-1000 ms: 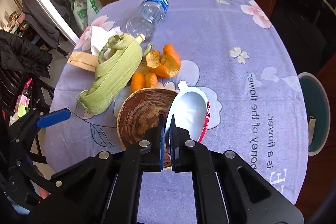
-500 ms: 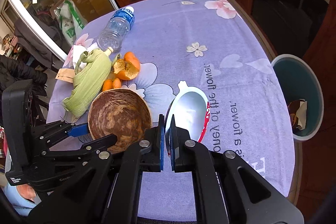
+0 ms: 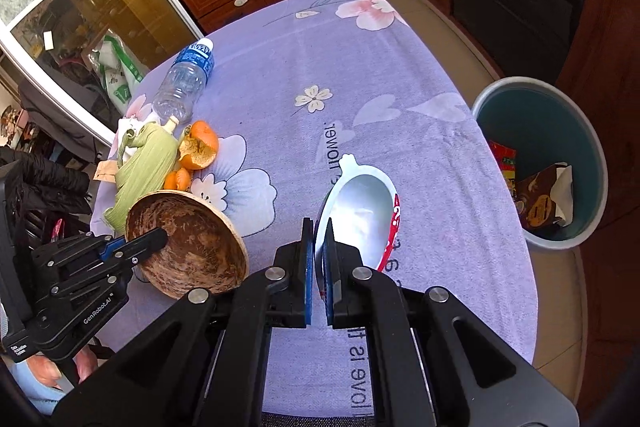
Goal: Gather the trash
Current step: 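Carry the lid and coconut shell in both tools toward the bin, then open both tools to drop the coconut shell and lid into the bin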
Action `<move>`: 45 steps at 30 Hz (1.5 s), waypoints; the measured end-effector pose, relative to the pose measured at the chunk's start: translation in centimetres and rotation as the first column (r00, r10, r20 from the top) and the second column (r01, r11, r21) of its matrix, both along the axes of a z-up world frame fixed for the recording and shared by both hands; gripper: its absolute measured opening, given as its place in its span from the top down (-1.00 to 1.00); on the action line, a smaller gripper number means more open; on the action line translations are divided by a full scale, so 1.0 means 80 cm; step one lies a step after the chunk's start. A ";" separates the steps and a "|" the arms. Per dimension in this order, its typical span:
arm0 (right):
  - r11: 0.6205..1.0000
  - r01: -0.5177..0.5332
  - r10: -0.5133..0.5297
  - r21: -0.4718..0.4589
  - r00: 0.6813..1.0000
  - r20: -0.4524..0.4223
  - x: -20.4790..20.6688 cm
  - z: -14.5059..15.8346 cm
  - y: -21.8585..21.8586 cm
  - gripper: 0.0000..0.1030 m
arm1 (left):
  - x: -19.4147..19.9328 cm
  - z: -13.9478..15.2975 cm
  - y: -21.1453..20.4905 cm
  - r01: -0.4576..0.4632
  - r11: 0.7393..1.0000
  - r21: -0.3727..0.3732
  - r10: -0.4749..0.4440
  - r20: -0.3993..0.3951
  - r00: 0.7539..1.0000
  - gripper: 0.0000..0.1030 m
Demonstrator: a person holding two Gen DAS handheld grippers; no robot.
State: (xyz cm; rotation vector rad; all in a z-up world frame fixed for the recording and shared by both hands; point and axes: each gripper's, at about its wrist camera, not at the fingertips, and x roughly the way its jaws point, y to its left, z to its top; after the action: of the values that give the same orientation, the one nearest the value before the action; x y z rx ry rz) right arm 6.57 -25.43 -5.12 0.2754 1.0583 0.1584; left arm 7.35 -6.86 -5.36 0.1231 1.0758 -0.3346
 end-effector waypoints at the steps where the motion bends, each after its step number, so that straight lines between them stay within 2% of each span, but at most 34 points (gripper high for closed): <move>1: 1.000 0.007 -0.007 0.005 1.000 0.003 0.000 0.000 -0.005 0.92 | 0.000 0.005 -0.005 0.011 1.000 0.009 -0.011 0.011 1.000 0.87; 9: 0.997 0.072 -0.073 0.020 0.997 0.039 -0.006 0.013 -0.056 0.91 | 0.007 0.047 -0.066 0.102 0.993 0.060 -0.108 0.098 0.989 0.87; 15: 0.987 0.158 -0.158 0.015 0.985 0.069 -0.012 0.023 -0.114 0.91 | 0.019 0.069 -0.134 0.202 0.976 0.076 -0.211 0.142 0.967 0.87; 18: 0.979 0.203 -0.203 0.010 0.976 0.077 -0.018 0.025 -0.146 0.91 | 0.023 0.069 -0.169 0.250 0.965 0.075 -0.258 0.138 0.956 0.87; 27: 0.944 0.331 -0.331 -0.001 0.943 0.044 -0.027 0.008 -0.243 0.91 | 0.047 0.051 -0.275 0.373 0.925 0.072 -0.379 0.103 0.920 0.87; 31: 0.932 0.362 -0.362 -0.006 0.932 0.012 -0.021 -0.003 -0.274 0.91 | 0.070 0.034 -0.314 0.397 0.917 0.041 -0.399 0.064 0.915 0.87; 39: 0.924 0.383 -0.383 -0.023 0.921 -0.071 -0.001 -0.042 -0.302 0.91 | 0.092 -0.016 -0.374 0.432 0.900 0.053 -0.432 -0.004 0.902 0.87; 45: 0.927 0.372 -0.374 -0.038 0.919 -0.123 0.021 -0.066 -0.307 0.91 | 0.105 -0.051 -0.401 0.444 0.891 0.096 -0.442 -0.039 0.896 0.86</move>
State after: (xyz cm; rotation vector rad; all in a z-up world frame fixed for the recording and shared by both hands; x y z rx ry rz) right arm 8.23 -49.96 -10.42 0.4750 1.1145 -0.2139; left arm 15.77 -38.91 -9.43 0.4650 1.0754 -0.6936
